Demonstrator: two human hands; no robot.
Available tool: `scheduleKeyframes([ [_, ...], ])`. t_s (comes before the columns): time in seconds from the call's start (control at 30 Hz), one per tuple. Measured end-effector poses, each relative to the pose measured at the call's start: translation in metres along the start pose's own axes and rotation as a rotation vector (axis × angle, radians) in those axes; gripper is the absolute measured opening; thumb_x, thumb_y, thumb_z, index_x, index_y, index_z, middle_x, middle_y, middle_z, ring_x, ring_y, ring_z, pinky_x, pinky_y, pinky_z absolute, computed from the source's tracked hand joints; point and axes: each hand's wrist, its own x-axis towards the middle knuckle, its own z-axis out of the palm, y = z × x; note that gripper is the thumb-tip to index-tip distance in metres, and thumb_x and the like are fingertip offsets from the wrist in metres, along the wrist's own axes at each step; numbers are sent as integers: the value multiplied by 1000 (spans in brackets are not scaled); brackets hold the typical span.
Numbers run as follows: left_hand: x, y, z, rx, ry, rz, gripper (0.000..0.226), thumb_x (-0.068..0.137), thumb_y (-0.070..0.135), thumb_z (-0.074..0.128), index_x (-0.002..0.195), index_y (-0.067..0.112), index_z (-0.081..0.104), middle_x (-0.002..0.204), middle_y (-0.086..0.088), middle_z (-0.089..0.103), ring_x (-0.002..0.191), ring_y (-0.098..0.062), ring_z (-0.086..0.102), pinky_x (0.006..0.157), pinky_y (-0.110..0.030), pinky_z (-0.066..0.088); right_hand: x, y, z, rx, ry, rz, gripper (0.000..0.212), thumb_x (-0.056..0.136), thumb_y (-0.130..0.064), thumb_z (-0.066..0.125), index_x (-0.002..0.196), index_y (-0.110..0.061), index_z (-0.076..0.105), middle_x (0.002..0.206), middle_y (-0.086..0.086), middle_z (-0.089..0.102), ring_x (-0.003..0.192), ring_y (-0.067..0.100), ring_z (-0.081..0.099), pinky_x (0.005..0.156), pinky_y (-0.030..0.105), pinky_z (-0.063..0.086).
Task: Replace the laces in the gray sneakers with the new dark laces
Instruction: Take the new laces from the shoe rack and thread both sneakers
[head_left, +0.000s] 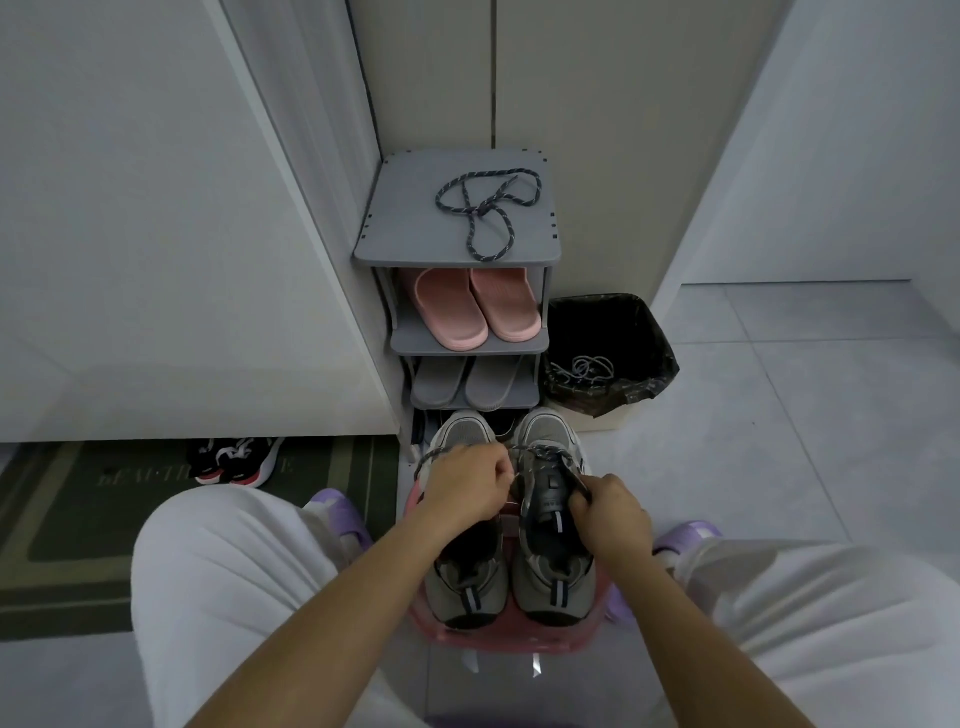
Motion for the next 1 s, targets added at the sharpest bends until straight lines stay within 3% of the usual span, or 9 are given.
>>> scheduleKeyframes([
  [0.2,-2,-6,-8,-51,-163,-30,13,90,28,54,93,26,67,102,11,66,93,-12,61,84,-31,50,0,-2,-2,29,-9,2,15,89,-29,44,82,-22,56,91,8,56,79,29,58,79,41,50],
  [0.33,14,-1,-12,-56,-127,-48,26,94,25,47,72,21,60,86,0,66,84,-23,63,69,-29,46,5,-3,-13,203,-106,6,18,83,-34,60,87,-18,67,86,11,67,78,26,62,71,33,49],
  [0.47,33,-3,-9,-34,-4,-67,32,90,11,52,119,22,61,123,-1,58,113,-21,54,90,-35,47,12,-7,-31,330,-139,74,49,89,-53,50,64,-12,56,63,5,57,61,19,53,59,28,40],
  [0.57,43,-7,-4,204,-76,-23,29,91,19,53,119,22,61,127,0,52,125,-25,40,93,-37,40,16,-10,-35,286,-52,47,49,96,-40,45,58,-9,45,60,8,50,63,25,48,57,30,34],
  [0.67,49,-7,-10,176,-125,-44,19,94,30,48,99,20,64,115,-2,58,115,-25,45,90,-38,37,20,-22,-38,236,-35,-56,27,94,-21,49,81,-6,67,81,10,65,83,29,59,63,27,38],
  [0.8,49,2,-43,-174,-286,-20,23,98,27,47,89,12,62,87,-1,62,71,-12,54,65,-24,40,29,-53,-40,186,-116,-165,30,89,-21,58,117,-12,63,113,9,62,105,24,59,89,29,46],
  [0.87,48,3,-60,-228,-316,9,31,98,28,48,89,4,66,83,-6,63,69,-14,54,62,-24,41,33,-69,-43,83,-216,-200,13,86,-24,61,90,-12,65,93,5,59,90,21,58,79,29,46],
  [0.93,47,-1,-73,-297,-283,15,29,97,29,50,79,12,65,77,-2,61,73,-15,53,61,-24,40,35,-84,-52,82,-274,-183,27,85,-25,63,62,-18,50,70,0,50,65,14,49,61,26,40],
  [1.0,46,-9,-84,-401,-206,15,26,96,26,53,73,17,61,70,4,58,66,-9,53,56,-16,40,39,-93,-63,268,-276,-145,29,83,-21,66,60,-17,48,62,-1,47,56,11,44,56,26,37],
])
